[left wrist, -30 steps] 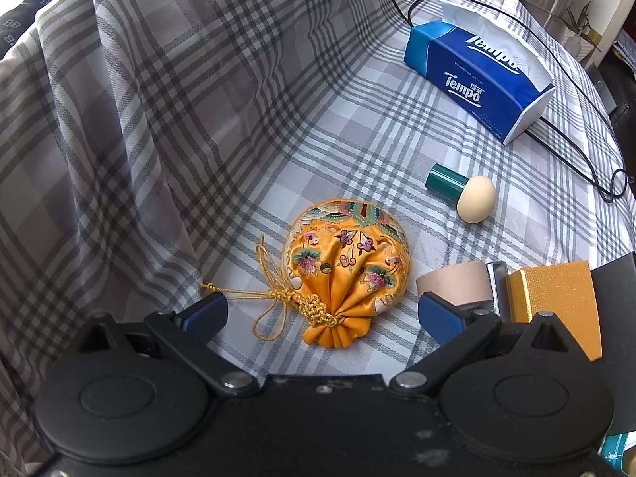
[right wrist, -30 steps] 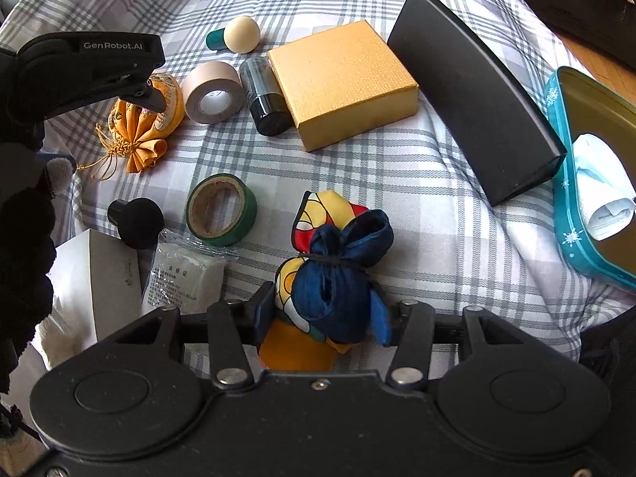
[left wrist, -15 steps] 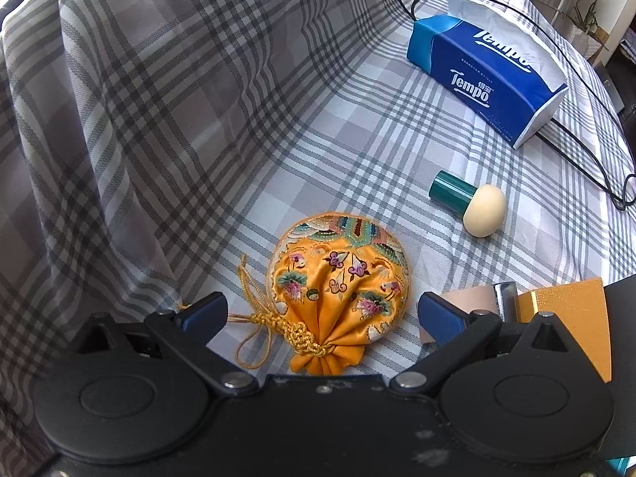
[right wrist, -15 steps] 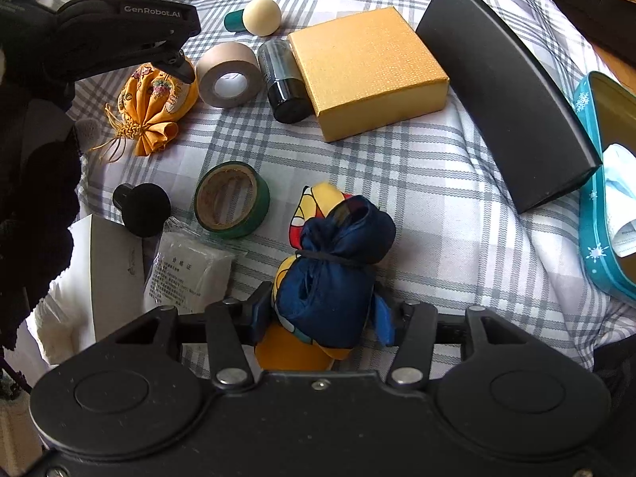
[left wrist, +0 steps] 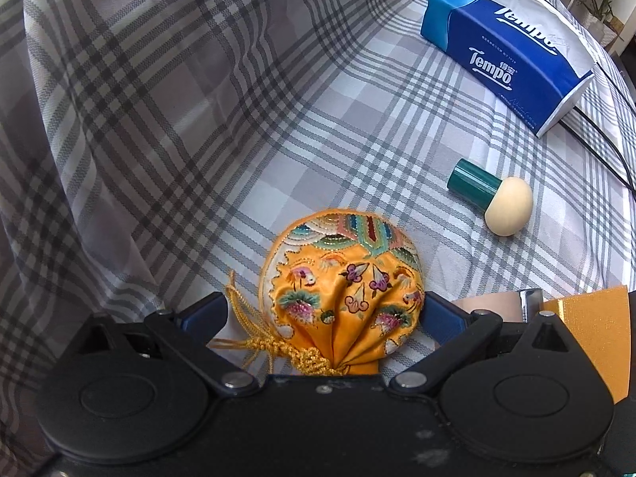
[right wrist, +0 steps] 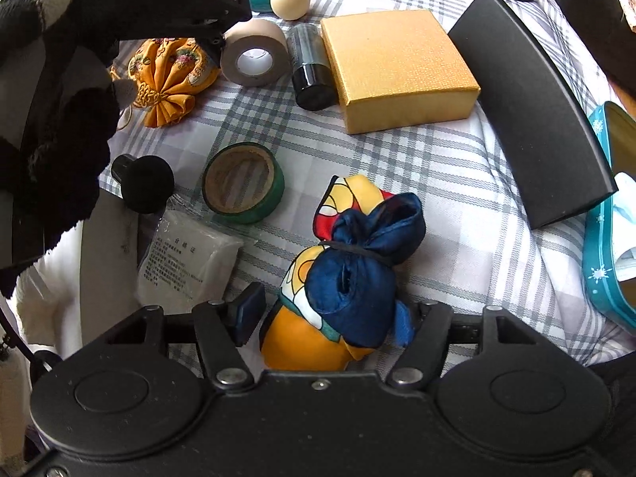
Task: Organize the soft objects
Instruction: 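Grasp the orange embroidered pouch with the left tool while the right tool holds the cloth bundle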
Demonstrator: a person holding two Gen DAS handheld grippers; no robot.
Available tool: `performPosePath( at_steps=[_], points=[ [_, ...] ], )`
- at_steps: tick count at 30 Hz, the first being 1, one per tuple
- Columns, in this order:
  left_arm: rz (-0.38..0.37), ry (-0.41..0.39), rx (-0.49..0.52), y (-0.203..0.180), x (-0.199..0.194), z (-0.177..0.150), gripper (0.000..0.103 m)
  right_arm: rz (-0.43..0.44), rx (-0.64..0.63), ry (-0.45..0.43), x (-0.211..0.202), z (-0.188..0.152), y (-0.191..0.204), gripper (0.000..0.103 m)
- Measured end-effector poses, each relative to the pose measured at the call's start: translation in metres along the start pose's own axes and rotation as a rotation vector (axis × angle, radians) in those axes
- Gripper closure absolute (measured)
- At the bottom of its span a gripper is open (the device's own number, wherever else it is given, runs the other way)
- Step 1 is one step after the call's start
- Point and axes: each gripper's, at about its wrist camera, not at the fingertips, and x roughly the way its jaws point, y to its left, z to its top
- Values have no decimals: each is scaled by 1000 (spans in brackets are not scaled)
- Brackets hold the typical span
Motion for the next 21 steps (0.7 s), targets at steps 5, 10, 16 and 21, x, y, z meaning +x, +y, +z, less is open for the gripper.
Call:
performPosePath(
  at_steps=[5, 10, 16, 21],
  points=[
    [26, 31, -2, 2, 13, -1, 0, -27, -78, -5, 8, -6, 19, 17],
    [26, 21, -1, 1, 12, 0, 0, -32, -55, -8, 12, -5, 21, 13],
    [-3, 7, -8, 3, 8, 1, 4, -19, -10, -4, 15, 2, 14, 10],
    [-21, -4, 14, 1, 1, 0, 21, 14, 71, -17, 7, 6, -10, 27]
  ],
)
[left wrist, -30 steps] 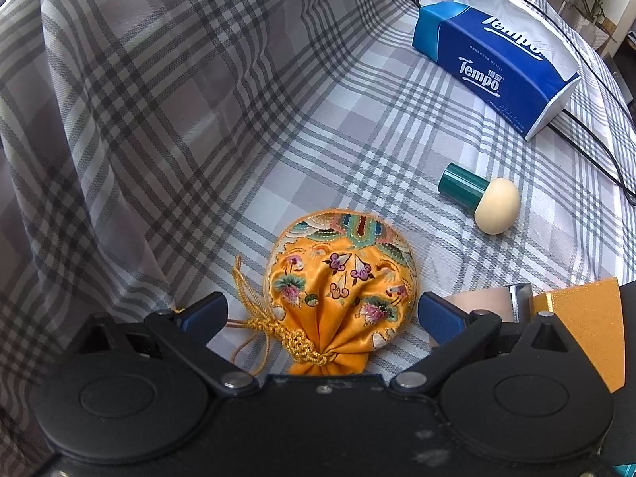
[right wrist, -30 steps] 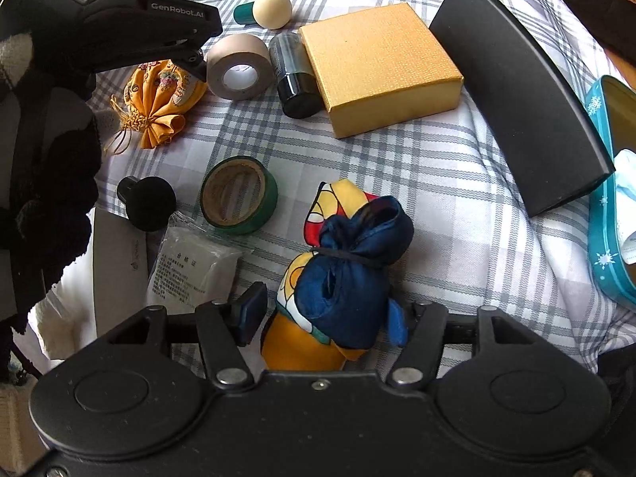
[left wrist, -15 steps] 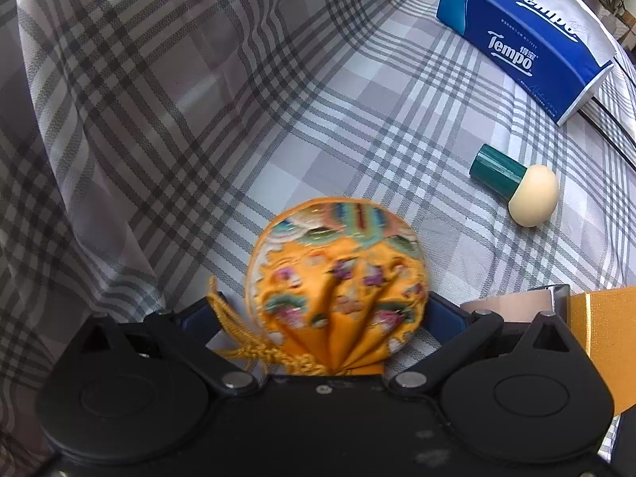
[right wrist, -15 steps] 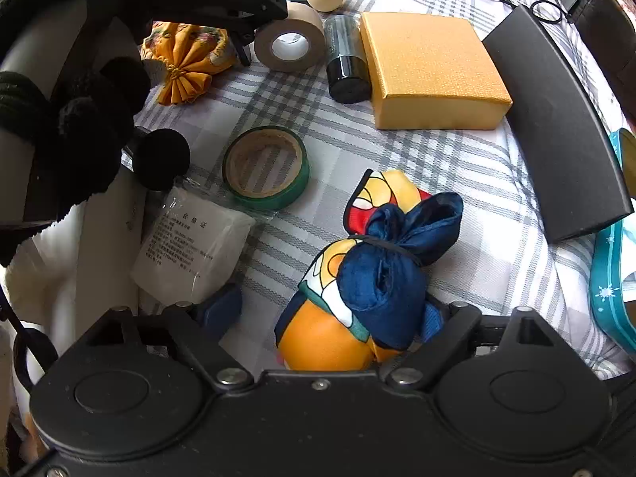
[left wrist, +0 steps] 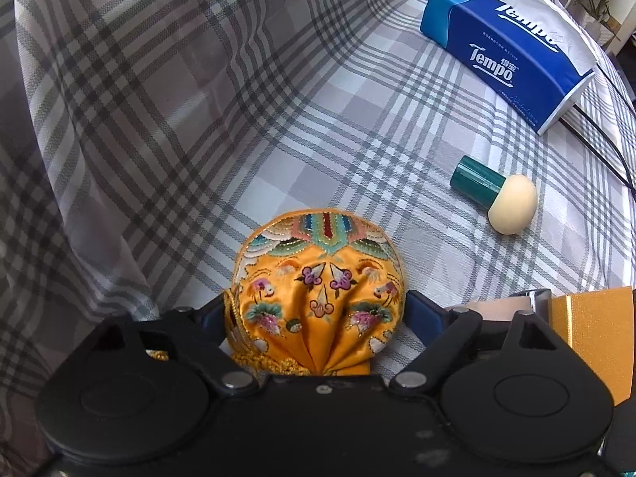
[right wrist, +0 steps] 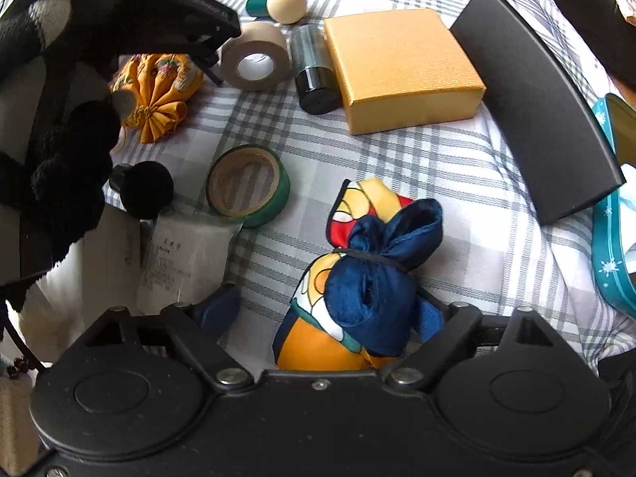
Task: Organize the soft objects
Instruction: 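Grasp the orange embroidered pouch with the left tool while the right tool holds the cloth bundle, then carry the pouch with the left tool while the right tool carries the bundle over the tray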
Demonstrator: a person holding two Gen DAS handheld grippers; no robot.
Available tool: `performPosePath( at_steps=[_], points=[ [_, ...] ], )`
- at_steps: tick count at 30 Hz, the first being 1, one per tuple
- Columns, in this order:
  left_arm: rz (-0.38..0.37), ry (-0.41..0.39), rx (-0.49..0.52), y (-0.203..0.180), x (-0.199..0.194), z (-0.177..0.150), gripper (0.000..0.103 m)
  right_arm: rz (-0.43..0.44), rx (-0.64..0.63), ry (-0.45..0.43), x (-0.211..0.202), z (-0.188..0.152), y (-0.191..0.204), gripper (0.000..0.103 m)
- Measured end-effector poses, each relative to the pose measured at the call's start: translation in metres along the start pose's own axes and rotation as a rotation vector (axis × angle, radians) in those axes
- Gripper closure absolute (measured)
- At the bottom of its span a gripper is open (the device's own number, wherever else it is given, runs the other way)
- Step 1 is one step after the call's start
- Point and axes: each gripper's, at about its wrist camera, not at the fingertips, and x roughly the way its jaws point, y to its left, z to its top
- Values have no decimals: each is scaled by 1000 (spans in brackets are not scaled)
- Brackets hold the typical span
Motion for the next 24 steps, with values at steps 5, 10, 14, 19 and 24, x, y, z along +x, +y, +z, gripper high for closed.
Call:
performPosePath(
  at_steps=[5, 10, 14, 19, 24],
  points=[
    [-32, 1, 12, -1, -8, -2, 37, 9, 53, -5, -9, 2, -22, 56],
    [-75, -14, -19, 8, -25, -5, 38, 21, 85, -32, -23, -4, -32, 58],
    [-97, -49, -40, 17, -50, -7, 38, 47, 94, -84, -46, -15, -29, 58],
    [-130, -81, -36, 23, -82, -14, 38, 87, 98, -144, -70, -22, -33, 58],
    [-172, -102, -13, 22, -110, -21, 38, 122, 115, -201, -90, -31, -42, 58]
  ],
)
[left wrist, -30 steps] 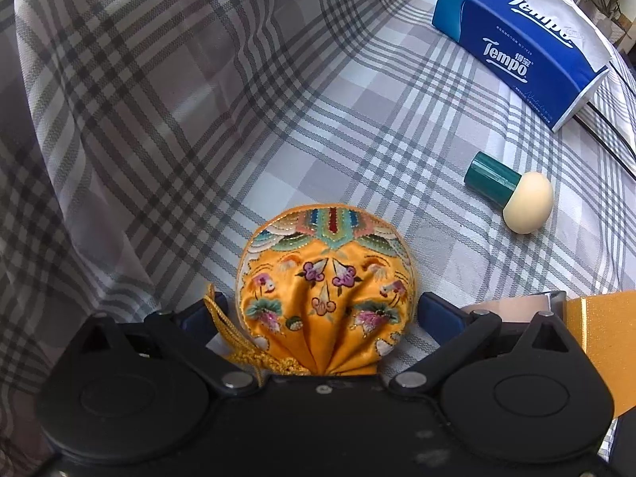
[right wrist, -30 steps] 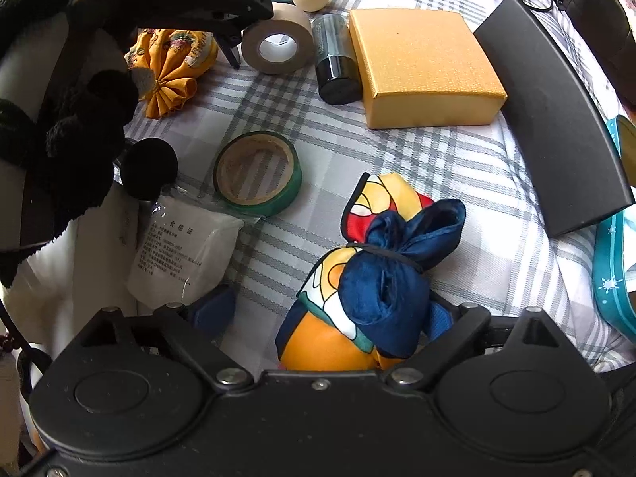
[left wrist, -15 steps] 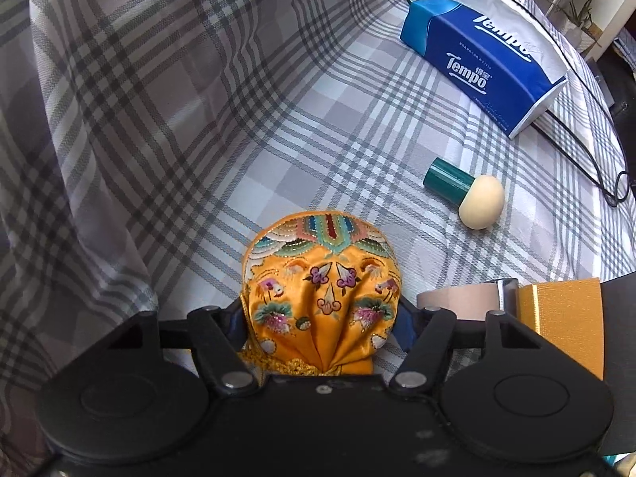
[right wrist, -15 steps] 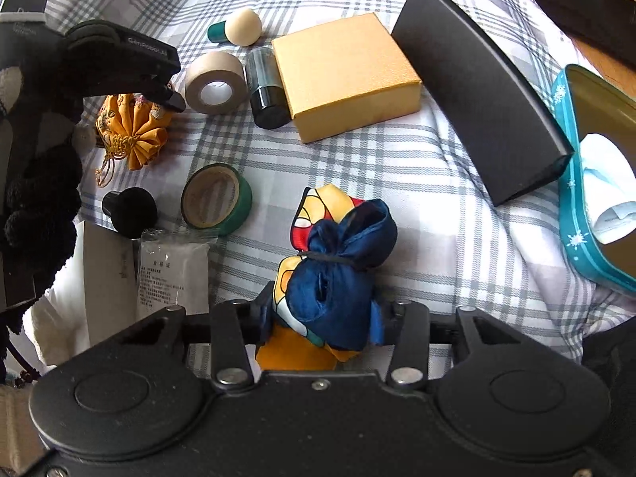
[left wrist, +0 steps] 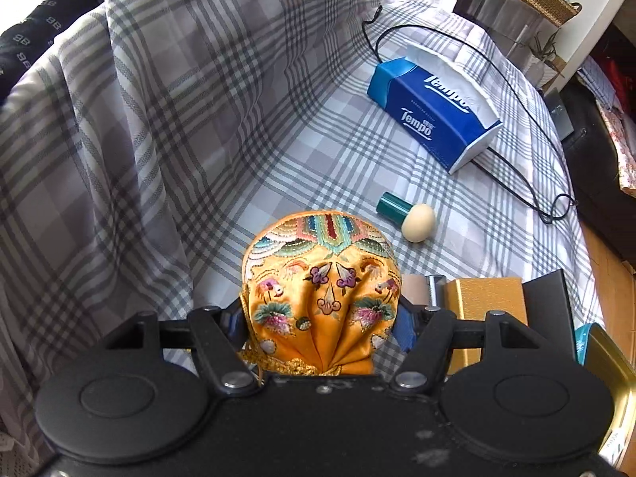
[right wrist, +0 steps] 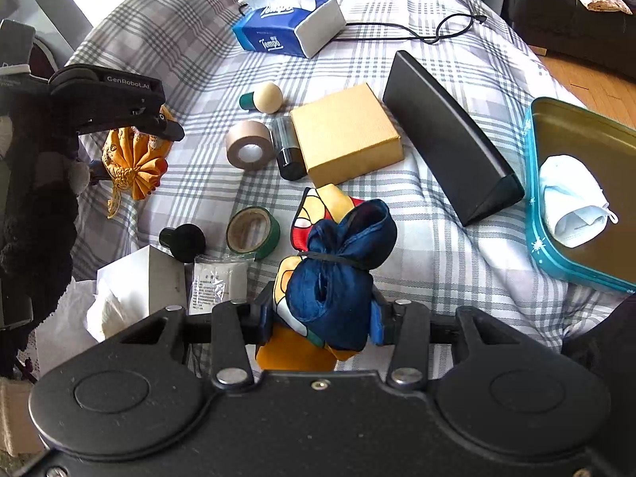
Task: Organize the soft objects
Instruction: 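Carry the pouch with the left tool while the right tool carries the bundle over the tray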
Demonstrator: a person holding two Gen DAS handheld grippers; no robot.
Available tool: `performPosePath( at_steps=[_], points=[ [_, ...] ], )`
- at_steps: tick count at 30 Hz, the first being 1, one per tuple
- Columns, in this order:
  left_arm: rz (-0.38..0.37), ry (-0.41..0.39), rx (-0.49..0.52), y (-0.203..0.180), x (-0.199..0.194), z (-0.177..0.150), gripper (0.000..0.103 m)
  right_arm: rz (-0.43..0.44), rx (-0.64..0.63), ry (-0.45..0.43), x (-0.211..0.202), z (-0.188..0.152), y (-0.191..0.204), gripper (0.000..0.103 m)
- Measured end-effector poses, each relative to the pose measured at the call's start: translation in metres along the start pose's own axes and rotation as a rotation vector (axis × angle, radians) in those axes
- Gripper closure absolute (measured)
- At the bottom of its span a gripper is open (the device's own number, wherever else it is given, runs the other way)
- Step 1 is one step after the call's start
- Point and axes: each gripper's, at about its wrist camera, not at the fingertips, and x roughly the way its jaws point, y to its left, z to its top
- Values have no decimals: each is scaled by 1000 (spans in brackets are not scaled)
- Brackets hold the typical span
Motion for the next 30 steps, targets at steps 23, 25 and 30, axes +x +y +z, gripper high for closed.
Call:
performPosePath(
  at_steps=[23, 25, 30],
  points=[
    [-240, 51, 401, -209, -35, -68, 38, -201, 383, -280, -91, 14, -167, 58],
    [-253, 62, 434, -231, -33, -75, 38, -239, 413, -296, -94, 14, -182, 58],
    [-285, 91, 510, -283, -26, -89, 37, -322, 471, -320, -99, 13, -212, 58]
  ],
)
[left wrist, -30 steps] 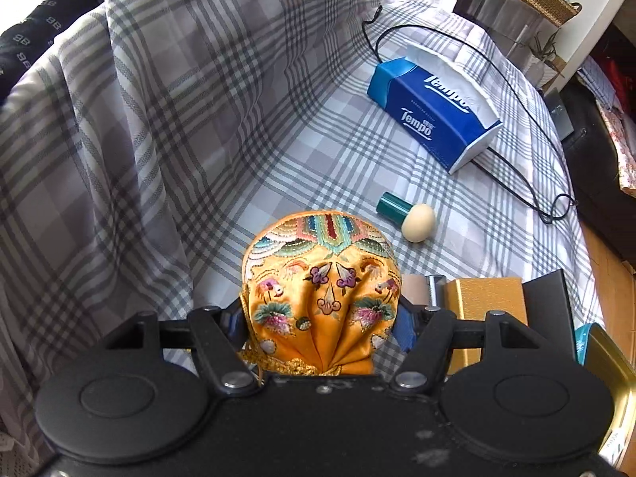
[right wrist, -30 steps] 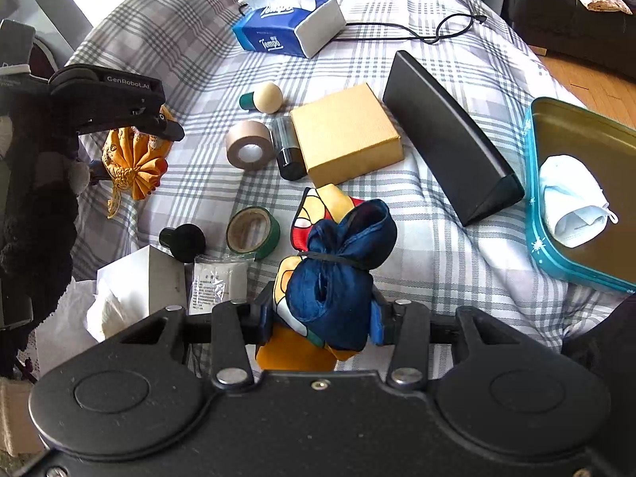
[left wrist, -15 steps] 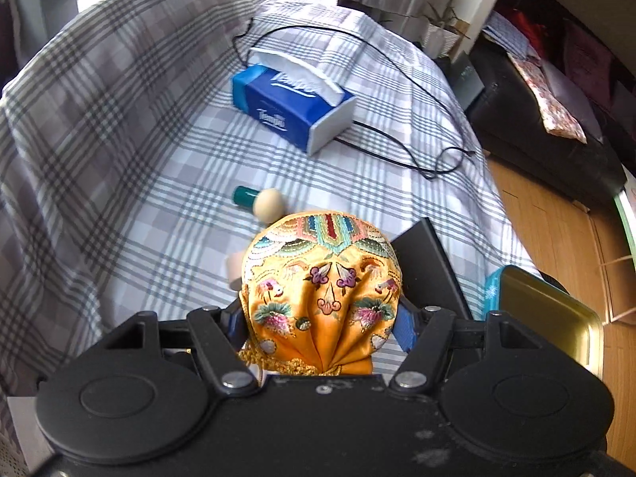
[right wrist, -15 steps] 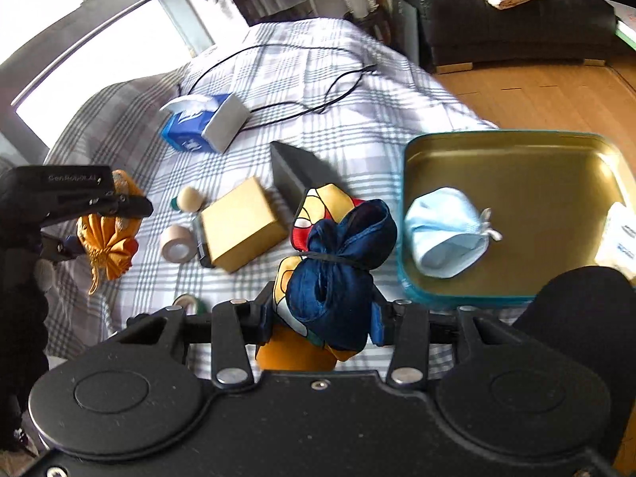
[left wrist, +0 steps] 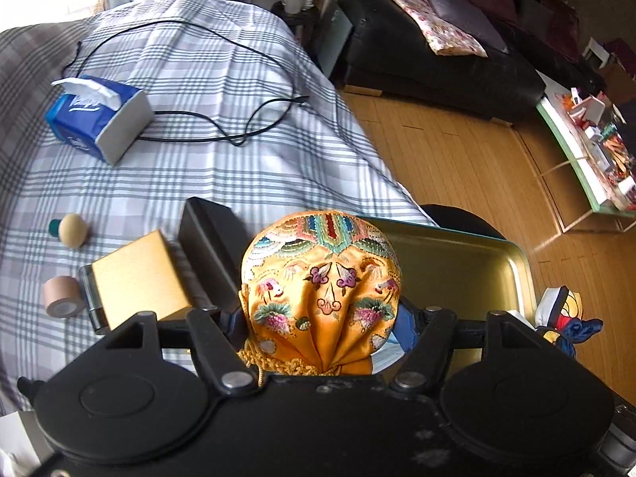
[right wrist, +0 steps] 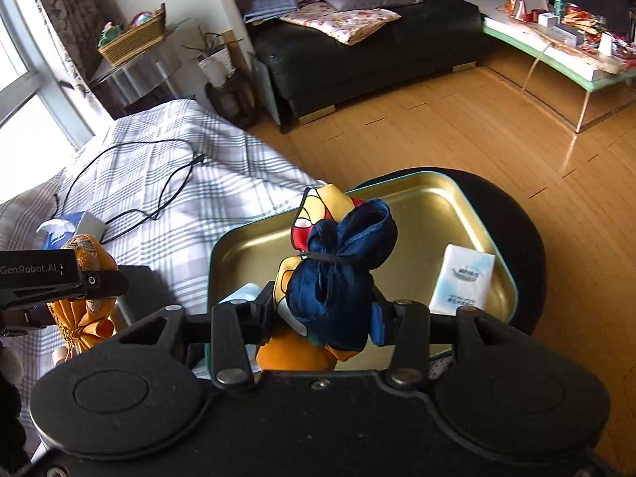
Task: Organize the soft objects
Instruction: 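Carry the pouch with the left tool while the right tool carries the bundle over the tray, then open the left tool to drop the pouch in the tray while the right tool drops the bundle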
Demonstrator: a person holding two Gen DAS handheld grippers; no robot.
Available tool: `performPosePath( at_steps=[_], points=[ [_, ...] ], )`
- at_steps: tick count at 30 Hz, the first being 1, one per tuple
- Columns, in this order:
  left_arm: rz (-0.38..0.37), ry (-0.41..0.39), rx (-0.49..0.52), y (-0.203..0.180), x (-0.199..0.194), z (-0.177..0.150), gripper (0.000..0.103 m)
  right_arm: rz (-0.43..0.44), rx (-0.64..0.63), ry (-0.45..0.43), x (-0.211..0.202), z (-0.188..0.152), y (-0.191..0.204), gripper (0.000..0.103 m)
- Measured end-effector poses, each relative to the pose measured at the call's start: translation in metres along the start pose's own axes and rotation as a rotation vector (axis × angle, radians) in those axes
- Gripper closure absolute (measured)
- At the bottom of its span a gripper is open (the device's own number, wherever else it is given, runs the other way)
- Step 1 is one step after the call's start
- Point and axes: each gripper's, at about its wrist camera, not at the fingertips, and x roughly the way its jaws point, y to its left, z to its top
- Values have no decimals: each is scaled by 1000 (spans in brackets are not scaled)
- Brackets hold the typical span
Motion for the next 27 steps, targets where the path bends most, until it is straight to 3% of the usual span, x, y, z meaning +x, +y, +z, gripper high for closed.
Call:
performPosePath(
  at_steps=[10, 24, 25, 27],
  points=[
    [-37, 47, 64, -55, 41, 17, 37, -33, 39, -2, 13, 4, -24, 58],
    [-36, 81, 95, -71, 70, 24, 37, -46, 33, -8, 24, 4, -23, 58],
    [-38, 79, 99, -73, 72, 24, 36, -47, 32, -11, 24, 4, -23, 57],
    [-41, 67, 111, -75, 70, 24, 25, -52, 34, -19, 24, 4, -22, 54]
  ],
)
